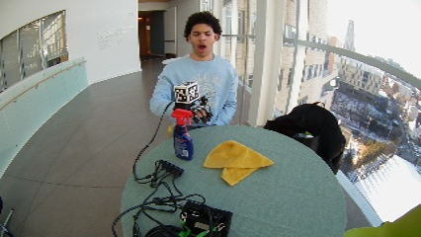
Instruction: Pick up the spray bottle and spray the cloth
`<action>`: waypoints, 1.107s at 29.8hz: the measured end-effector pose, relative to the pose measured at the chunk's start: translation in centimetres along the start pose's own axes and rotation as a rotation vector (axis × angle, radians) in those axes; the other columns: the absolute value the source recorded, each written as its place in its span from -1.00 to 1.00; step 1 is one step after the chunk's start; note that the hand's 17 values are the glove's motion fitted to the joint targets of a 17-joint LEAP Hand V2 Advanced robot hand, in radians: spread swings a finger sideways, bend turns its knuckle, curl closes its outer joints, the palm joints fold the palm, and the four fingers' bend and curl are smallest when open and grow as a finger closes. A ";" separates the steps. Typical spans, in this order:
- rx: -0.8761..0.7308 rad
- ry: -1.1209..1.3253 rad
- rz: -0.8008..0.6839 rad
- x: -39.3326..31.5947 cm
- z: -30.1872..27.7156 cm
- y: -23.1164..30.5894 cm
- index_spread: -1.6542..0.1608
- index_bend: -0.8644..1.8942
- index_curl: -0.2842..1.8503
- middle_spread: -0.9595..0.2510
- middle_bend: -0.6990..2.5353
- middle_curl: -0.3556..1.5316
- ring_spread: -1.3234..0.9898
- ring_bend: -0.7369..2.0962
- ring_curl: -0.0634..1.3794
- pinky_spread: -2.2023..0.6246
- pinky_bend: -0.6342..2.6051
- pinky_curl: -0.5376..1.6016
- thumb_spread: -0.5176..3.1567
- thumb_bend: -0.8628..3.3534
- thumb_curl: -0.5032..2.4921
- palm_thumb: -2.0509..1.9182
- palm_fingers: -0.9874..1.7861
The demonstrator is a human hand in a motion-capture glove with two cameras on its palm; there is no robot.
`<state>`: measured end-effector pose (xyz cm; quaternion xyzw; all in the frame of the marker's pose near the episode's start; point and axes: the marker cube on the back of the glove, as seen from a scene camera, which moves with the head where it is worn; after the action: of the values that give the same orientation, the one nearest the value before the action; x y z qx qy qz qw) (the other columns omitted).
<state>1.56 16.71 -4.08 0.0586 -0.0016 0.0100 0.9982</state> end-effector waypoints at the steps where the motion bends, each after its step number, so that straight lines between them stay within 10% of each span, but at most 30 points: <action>1: 0.011 -0.004 0.009 0.4 -0.3 1.1 0.42 -0.25 -0.41 0.43 -0.38 -0.26 0.13 -0.33 -0.53 0.72 -0.51 -0.29 -0.09 -0.53 -0.46 0.36 0.22; 13: 0.101 -0.296 0.176 7.7 -1.6 9.8 0.43 -0.26 -0.41 0.41 -0.38 -0.23 0.11 -0.30 -0.49 0.71 -0.51 -0.28 -0.08 -0.56 -0.45 0.37 0.25; 33: 0.278 -1.151 0.318 18.9 1.2 6.3 0.42 -0.28 -0.46 0.43 -0.38 -0.21 0.12 -0.28 -0.46 0.71 -0.49 -0.23 -0.10 -0.60 -0.46 0.35 0.23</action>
<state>20.28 23.17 -2.03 0.1832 -0.5478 0.1258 0.8066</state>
